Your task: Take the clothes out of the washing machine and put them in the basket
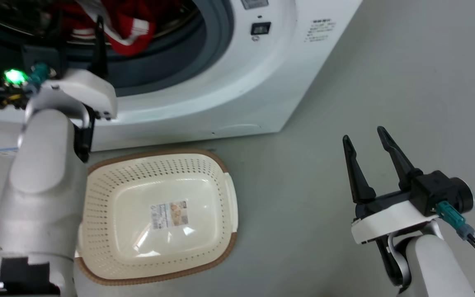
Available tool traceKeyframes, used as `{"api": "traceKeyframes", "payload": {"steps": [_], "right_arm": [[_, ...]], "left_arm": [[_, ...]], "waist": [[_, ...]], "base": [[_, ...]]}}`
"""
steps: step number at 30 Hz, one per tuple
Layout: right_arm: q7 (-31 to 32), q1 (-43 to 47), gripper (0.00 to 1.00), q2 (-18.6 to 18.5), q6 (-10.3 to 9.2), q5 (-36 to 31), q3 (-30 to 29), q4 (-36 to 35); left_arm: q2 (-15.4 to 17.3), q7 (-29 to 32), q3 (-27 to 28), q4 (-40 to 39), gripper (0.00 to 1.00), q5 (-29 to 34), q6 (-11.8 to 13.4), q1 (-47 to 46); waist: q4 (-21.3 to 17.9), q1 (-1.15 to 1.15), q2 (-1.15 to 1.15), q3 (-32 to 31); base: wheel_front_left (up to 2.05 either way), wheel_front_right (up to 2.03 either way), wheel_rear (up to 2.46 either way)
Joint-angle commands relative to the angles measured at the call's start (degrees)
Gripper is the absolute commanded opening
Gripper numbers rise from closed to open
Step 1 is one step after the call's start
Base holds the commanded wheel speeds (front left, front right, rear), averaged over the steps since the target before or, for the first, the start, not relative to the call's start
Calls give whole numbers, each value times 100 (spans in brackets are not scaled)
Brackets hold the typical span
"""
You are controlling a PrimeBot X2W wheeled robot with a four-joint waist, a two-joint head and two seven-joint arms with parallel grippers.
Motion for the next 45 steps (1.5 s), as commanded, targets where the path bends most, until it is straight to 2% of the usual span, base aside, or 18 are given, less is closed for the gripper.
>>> {"api": "traceKeyframes", "payload": {"steps": [1, 8, 13, 23, 24, 25, 27, 31, 33, 35, 42, 45], "right_arm": [[-54, -176, 100, 15, -3, 74, 85, 56], [-106, -495, 100, 15, -3, 376, 385, 306], [-108, -602, 100, 15, -4, 549, 545, 330], [-110, -684, 100, 15, -4, 758, 716, 359], [-110, -692, 100, 15, -3, 776, 725, 363], [-110, -701, 100, 15, -4, 800, 728, 369], [-109, -719, 100, 15, -4, 815, 739, 381], [-109, -732, 100, 15, -3, 859, 738, 437], [-108, -733, 100, 15, -4, 871, 738, 473], [-108, -707, 100, 14, -4, 858, 714, 508], [-107, -402, 100, 11, -4, 665, 517, 666], [-108, -247, 100, 11, -4, 577, 405, 716]], "left_arm": [[91, 58, -14, 245, 100, 69, -6, -324], [567, 568, -82, 1268, 100, 124, -149, -1445], [810, 1337, -276, 1936, 100, 210, -321, -2072], [978, 2945, -360, 2913, 100, 19, -449, -2704], [979, 3109, -369, 2972, 40, 5, -457, -2754], [972, 3238, -380, 3010, 0, -13, -461, -2790], [978, 3438, -399, 3061, 0, -24, -464, -2855], [972, 3290, -405, 2965, 0, -73, -369, -2946], [967, 3012, -406, 2866, 0, -85, -305, -2860], [914, 2613, -411, 2769, 0, -118, -254, -2708], [737, 488, -295, 2422, 0, -341, -96, -1799], [625, 45, -229, 2265, 0, -445, -85, -1387]], "waist": [[-420, -1, 0, 504], [-793, -1, 0, 983], [-953, -1, 0, 1144], [-1100, -1, 0, 1219], [-1107, -1, 0, 1224], [-1112, -1, 0, 1226], [-1118, -1, 0, 1222], [-1095, -1, 0, 1150], [-1071, -1, 0, 1049], [-1034, -1, 0, 903], [-810, -1, 0, 117], [-675, -1, 0, -227]], "base": [[0, 0, 0], [0, 0, 0], [0, 0, 0], [0, 0, 0], [0, 0, 0], [0, 0, 0], [0, 0, 0], [0, 0, 0], [0, 0, 0], [0, 0, 0], [0, 0, 0], [0, 0, 0]]}}
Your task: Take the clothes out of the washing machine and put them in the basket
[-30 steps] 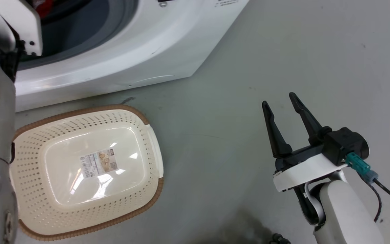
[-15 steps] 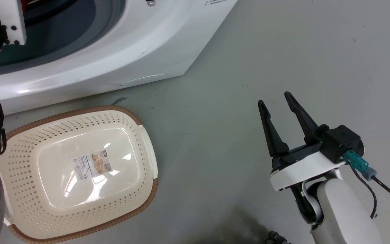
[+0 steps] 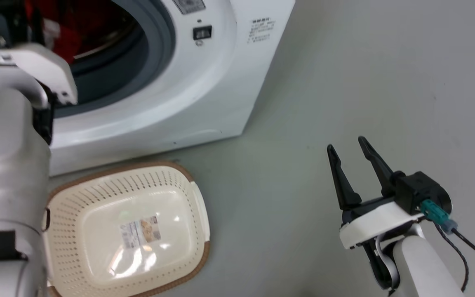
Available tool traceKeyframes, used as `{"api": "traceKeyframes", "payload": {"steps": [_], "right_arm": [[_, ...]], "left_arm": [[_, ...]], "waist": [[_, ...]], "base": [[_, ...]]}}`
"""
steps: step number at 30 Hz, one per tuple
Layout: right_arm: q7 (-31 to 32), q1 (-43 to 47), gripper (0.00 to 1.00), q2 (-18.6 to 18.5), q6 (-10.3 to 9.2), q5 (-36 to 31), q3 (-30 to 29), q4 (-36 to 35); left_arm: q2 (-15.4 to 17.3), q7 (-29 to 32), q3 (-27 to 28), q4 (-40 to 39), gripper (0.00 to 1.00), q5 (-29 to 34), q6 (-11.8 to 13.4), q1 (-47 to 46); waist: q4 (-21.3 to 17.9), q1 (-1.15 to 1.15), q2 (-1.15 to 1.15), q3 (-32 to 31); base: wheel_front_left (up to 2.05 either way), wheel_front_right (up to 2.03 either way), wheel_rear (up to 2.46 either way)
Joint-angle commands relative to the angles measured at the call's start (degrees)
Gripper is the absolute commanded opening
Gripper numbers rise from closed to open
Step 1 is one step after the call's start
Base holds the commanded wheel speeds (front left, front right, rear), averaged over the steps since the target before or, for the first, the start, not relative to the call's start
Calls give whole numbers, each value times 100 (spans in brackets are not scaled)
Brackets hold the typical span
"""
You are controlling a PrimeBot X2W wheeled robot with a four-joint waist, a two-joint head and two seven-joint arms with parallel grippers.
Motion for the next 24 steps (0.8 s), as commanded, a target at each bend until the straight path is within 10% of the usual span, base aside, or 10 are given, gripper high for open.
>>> {"api": "traceKeyframes", "payload": {"steps": [1, 24], "right_arm": [[-11, 110, 100, 7, -3, -45, -63, 20], [252, 1270, 100, 6, -3, -347, -531, -94]], "left_arm": [[-76, -90, 20, -155, 0, -40, 8, 226], [-1045, -120, 667, -5122, 0, -252, 238, 4626]], "waist": [[235, 0, 0, -434], [818, 0, 0, -2197]], "base": [[0, 0, 0], [0, 0, 0]]}}
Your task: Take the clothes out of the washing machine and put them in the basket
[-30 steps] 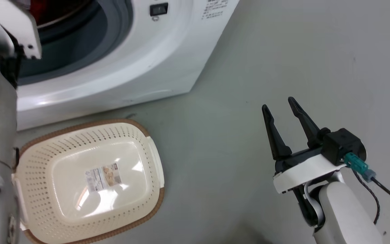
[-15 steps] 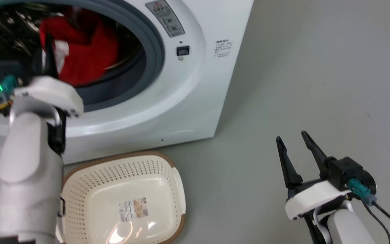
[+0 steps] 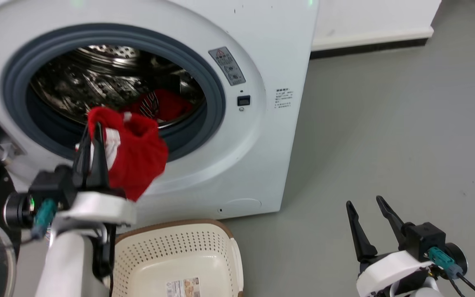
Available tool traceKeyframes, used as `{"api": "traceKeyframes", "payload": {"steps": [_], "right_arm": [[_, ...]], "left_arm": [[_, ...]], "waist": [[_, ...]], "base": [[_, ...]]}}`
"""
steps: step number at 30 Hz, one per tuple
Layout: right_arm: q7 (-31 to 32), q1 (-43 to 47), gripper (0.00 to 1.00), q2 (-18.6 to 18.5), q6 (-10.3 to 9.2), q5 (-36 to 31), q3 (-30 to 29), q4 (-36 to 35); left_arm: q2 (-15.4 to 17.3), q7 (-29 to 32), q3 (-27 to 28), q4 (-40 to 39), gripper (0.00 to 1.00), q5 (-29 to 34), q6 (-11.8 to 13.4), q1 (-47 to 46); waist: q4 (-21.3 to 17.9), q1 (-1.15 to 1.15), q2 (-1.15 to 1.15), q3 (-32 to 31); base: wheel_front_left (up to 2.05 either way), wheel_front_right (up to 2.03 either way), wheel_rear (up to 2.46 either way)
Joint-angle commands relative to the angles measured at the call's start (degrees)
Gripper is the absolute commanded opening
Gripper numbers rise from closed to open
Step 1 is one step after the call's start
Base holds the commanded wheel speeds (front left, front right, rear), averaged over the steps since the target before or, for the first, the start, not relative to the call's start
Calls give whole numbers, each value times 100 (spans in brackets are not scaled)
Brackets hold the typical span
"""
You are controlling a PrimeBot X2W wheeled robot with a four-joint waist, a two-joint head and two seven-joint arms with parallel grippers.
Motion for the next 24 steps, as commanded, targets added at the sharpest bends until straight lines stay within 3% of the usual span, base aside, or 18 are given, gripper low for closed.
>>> {"api": "traceKeyframes", "payload": {"steps": [1, 8, 12, 17, 24], "right_arm": [[32, 114, 100, 6, -2, -12, -40, -80], [151, 393, 100, 6, -3, -61, -190, -344], [221, 356, 100, 7, -2, -72, -187, -464], [237, 149, 100, 5, -3, -91, -108, -589], [221, -383, 100, 5, -3, -143, 56, -706]], "left_arm": [[-40, -16, 13, -302, 0, -4, 45, 317], [-347, 186, -86, -1331, 0, -155, 268, 1576], [-433, 410, -167, -1277, 0, -316, 342, 2015], [-473, 617, -365, -466, 0, -373, 259, 2057], [-364, 531, -611, 1310, 0, -260, 38, 945]], "waist": [[109, 2, 0, -165], [375, 2, 0, -201], [553, 2, 0, -26], [677, 2, 0, 431], [683, 2, 0, 1534]], "base": [[0, 0, 0], [0, 0, 0], [0, 0, 0], [0, 0, 0], [0, 0, 0]]}}
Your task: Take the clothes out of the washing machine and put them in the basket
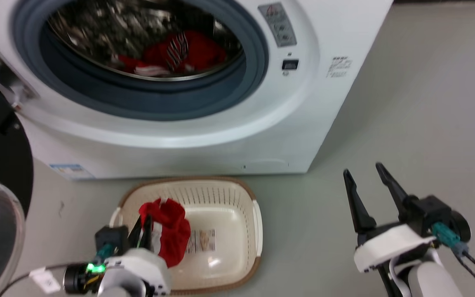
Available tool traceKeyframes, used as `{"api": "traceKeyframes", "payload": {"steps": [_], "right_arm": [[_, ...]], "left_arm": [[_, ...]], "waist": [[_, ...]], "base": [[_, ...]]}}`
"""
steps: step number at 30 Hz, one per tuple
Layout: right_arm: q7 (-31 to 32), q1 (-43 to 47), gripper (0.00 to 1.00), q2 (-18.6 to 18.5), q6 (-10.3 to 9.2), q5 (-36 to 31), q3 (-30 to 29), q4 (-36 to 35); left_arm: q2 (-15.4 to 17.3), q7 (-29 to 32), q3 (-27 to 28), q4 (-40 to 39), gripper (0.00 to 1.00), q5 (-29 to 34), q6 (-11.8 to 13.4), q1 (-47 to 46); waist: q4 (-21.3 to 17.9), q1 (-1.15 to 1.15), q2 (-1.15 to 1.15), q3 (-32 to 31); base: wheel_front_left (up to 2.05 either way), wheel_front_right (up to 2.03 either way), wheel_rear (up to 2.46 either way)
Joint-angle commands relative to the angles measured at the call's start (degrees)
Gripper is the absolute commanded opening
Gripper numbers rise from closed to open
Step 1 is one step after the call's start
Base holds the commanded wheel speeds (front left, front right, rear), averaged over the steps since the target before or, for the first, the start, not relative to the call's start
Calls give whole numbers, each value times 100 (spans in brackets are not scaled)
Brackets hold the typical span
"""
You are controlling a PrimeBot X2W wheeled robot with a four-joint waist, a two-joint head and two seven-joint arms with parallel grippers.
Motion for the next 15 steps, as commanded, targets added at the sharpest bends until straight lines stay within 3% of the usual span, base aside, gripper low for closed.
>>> {"api": "traceKeyframes", "payload": {"steps": [1, 15], "right_arm": [[-32, -238, 100, 5, -4, -46, 60, -33], [-263, -1234, 100, 4, -4, 75, 555, 156]], "left_arm": [[38, -101, -37, 453, 0, 51, -45, -456], [113, -369, 11, 3605, 0, -8, 83, -2754]], "waist": [[-2, 0, 0, 763], [-529, 0, 0, 2441]], "base": [[0, 0, 0], [0, 0, 0]]}}
